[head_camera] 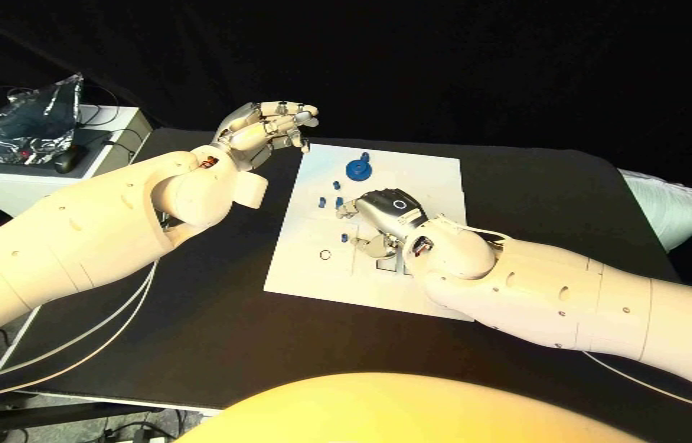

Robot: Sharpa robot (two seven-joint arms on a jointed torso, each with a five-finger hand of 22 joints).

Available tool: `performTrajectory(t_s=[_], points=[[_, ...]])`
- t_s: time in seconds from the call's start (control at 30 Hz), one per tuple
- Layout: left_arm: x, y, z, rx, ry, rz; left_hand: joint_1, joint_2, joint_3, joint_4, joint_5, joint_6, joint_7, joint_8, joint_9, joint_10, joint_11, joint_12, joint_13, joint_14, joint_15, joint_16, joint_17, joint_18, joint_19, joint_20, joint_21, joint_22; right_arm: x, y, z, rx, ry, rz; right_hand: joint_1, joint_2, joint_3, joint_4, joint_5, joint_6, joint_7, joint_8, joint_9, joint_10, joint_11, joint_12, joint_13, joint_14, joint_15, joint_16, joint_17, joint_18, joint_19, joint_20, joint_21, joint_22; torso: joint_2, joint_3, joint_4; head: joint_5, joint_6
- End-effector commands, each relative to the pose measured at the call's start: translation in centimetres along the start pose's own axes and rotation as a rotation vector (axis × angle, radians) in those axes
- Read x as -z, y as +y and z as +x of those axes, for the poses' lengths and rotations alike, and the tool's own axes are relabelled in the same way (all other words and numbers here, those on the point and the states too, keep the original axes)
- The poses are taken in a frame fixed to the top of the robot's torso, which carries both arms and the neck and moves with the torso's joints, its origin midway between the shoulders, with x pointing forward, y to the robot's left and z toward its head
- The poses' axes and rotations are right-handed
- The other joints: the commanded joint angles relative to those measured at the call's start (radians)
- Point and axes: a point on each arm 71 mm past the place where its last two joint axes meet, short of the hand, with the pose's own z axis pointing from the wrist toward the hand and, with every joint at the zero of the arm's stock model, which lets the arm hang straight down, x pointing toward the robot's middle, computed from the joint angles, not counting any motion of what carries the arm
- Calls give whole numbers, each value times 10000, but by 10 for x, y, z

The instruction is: Assemble the parts on the task board

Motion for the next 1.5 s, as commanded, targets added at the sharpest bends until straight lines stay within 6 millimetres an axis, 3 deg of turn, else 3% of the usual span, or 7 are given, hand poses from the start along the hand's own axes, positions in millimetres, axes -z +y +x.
performTrajectory(t_s=[0.03, 0.23, 0.43, 0.83, 0.93, 1.13, 1.5], points=[[0, -1, 0, 49, -24, 43, 96, 37, -44, -11, 11, -71, -6, 47, 10, -40, 31, -62, -15, -84, 0, -62, 10, 63, 80, -7, -44, -16, 4, -1, -8, -246, -761, 162, 104, 11, -111, 48, 25, -36, -7, -46, -13, -19, -15, 85, 18, 18, 52, -9, -26, 106, 22, 4, 34, 10, -12, 6, 1, -45, 3], [-1, 0, -1, 56, -21, 29, 96, 37, -44, -11, 11, -71, -6, 47, 10, -40, 31, -62, -15, -84, 0, -62, 10, 63, 80, -7, -44, -16, 16, -10, -21, -561, -1036, 427, 193, 84, -91, 138, 82, 102, 50, -16, -26, 370, -109, 403, 51, -15, -19, -45, -152, 101, 74, -26, 59, 11, -15, -4, 3, -140, 8], [0, 0, -1, 59, 19, 21, 110, 44, -47, -8, 4, -69, -6, 59, 11, -26, 30, -54, -16, -83, -1, -64, 10, 63, 93, -8, -56, -27, 33, -44, -45, -984, -138, 915, -75, -202, 1013, 356, 107, 587, 286, 74, -81, 1688, -200, 831, 13, 113, -100, 250, 195, -21, 309, -119, 744, 341, -39, 3, -81, -211, 73], [1, 1, -3, 53, 54, -36, 107, 27, -64, -4, -4, -73, -6, 66, 10, -19, 30, -49, -17, -84, 0, -66, 10, 62, 100, -8, -67, -37, 50, -107, -79, 2, 1129, 1593, -496, -616, 1051, 619, 208, 690, 302, 47, -110, 1525, -143, 431, -26, 105, -48, 360, 224, -51, 336, -85, 853, 424, -52, 42, -250, -351, 204], [2, 1, -3, 61, 64, -50, 107, 27, -64, -4, -4, -73, -6, 66, 10, -19, 30, -49, -17, -84, 0, -66, 10, 62, 100, -8, -67, -37, 48, -111, -79, 252, 1317, 1653, -492, -636, 882, 645, 210, 674, 273, 26, -119, 1400, -153, 337, -24, 97, -47, 369, 215, -44, 327, -78, 820, 414, -43, 54, -230, -366, 180], [2, 2, -4, 54, 48, -58, 107, 27, -64, -4, -4, -73, -6, 66, 10, -19, 30, -49, -17, -84, 0, -66, 10, 62, 100, -8, -67, -37, 41, -111, -74, 557, 1567, 1636, -328, -494, 329, 718, 155, 636, 272, -31, -151, 1143, -132, 167, -18, 81, -27, 391, 182, -33, 318, -57, 740, 386, -43, 17, -205, -357, 139], [2, 2, -4, 46, 27, -62, 107, 27, -64, -4, -4, -73, -6, 66, 10, -19, 30, -49, -17, -84, 0, -66, 10, 62, 100, -8, -67, -37, 24, -102, -62, 658, 1604, 1459, -260, -403, 265, 741, 158, 662, 256, -28, -154, 1191, -146, 187, -6, 85, -38, 409, 203, -35, 331, -58, 768, 399, -39, 7, -209, -336, 103]])
